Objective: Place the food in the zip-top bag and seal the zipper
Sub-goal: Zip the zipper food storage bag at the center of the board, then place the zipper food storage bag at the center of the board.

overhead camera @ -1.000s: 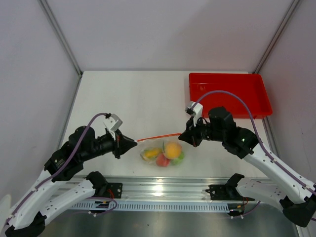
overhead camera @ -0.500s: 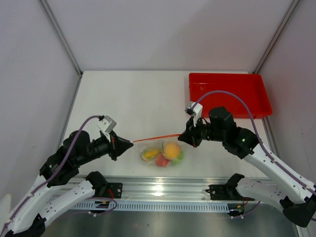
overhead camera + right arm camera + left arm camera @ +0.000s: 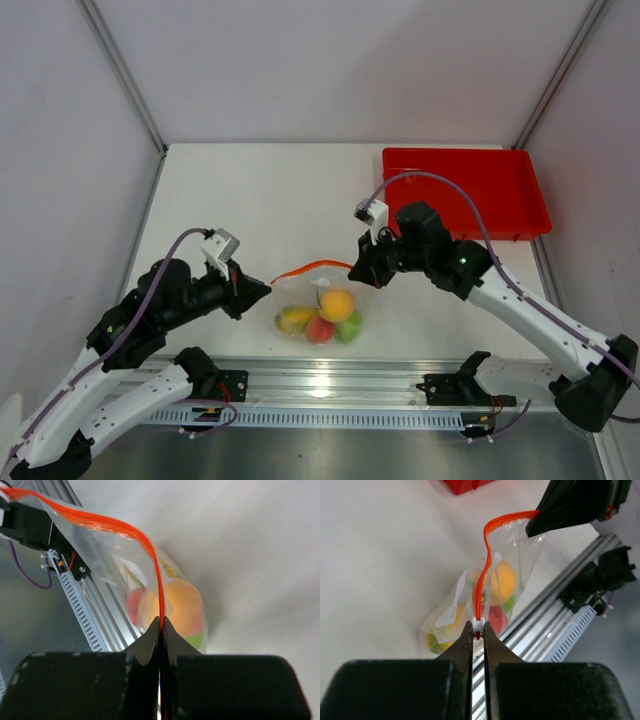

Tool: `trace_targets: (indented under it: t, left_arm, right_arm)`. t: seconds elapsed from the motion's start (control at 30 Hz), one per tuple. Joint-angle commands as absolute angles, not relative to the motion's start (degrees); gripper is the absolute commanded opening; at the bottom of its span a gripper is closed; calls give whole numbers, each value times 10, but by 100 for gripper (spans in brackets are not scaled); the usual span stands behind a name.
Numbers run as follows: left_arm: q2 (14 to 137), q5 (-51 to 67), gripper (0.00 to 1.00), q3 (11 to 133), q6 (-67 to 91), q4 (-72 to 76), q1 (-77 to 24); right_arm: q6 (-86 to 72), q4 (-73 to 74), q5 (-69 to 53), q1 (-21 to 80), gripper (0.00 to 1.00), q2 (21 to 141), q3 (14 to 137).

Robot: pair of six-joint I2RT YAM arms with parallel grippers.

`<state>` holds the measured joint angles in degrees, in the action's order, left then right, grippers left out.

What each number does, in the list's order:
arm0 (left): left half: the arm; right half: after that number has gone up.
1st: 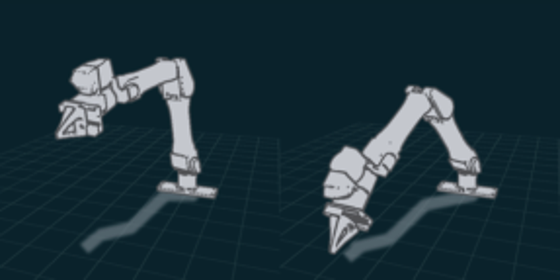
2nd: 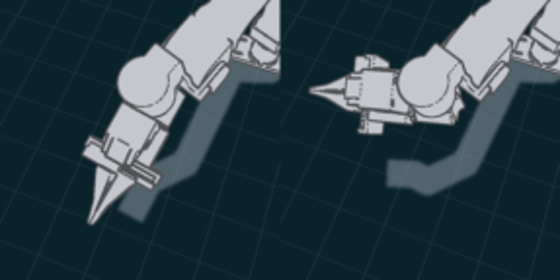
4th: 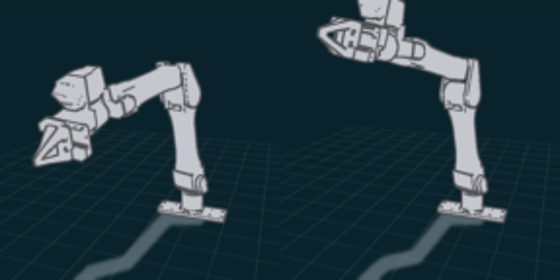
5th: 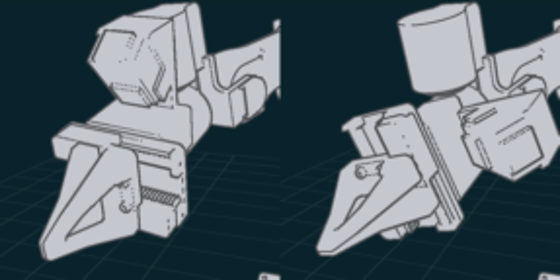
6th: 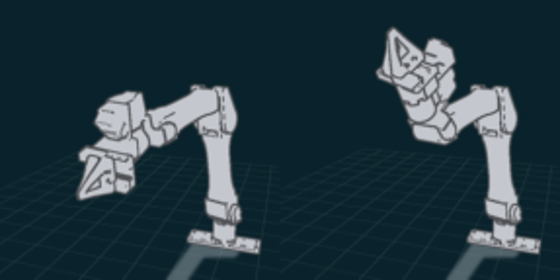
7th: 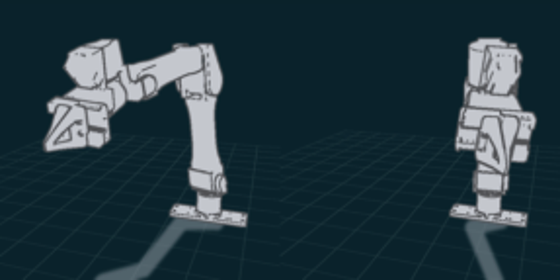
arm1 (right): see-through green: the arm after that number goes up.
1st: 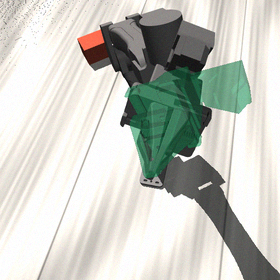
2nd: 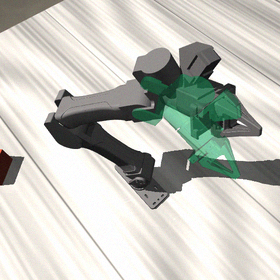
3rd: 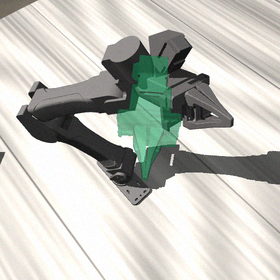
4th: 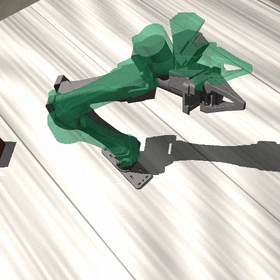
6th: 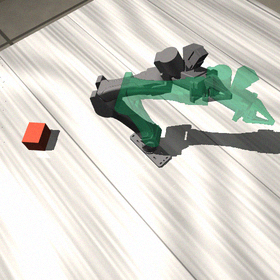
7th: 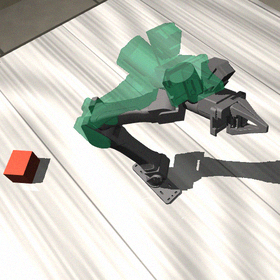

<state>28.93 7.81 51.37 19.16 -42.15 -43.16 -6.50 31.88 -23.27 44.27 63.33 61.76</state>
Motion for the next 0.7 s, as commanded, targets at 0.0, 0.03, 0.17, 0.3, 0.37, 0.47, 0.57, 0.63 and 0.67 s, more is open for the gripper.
trace_targets:
  t: [0.0, 0.03, 0.17, 0.3, 0.37, 0.47, 0.57, 0.63, 0.67]
  left_arm:
    - [348, 28, 1, 527, 221, -390, -411]
    - [361, 26, 1, 526, 221, -386, -393]
    - [415, 118, 0, 491, 233, -325, -259]
    - [488, 132, 1, 484, 265, -271, -181]
    - [526, 123, 1, 511, 271, -254, -178]
    - [604, 119, 0, 547, 280, -238, -173]
    - [677, 133, 1, 574, 293, -206, -158]
    - [720, 131, 1, 589, 297, -179, -156]
    - [734, 133, 1, 598, 297, -172, -153]
  right_arm:
    - [-90, 300, -253, 421, 0, 694, 678]
    - [-95, 294, -261, 413, 0, 728, 685]
    - [-81, 295, -247, 384, 0, 815, 747]
    - [-88, 260, -288, 349, 0, 892, 789]
    - [-80, 260, -302, 343, 0, 951, 816]
    - [-61, 279, -313, 332, 0, 1036, 882]
    - [-61, 270, -350, 309, 0, 1090, 933]
    - [-66, 258, -362, 293, 0, 1131, 962]
    - [-69, 258, -380, 288, 0, 1143, 974]
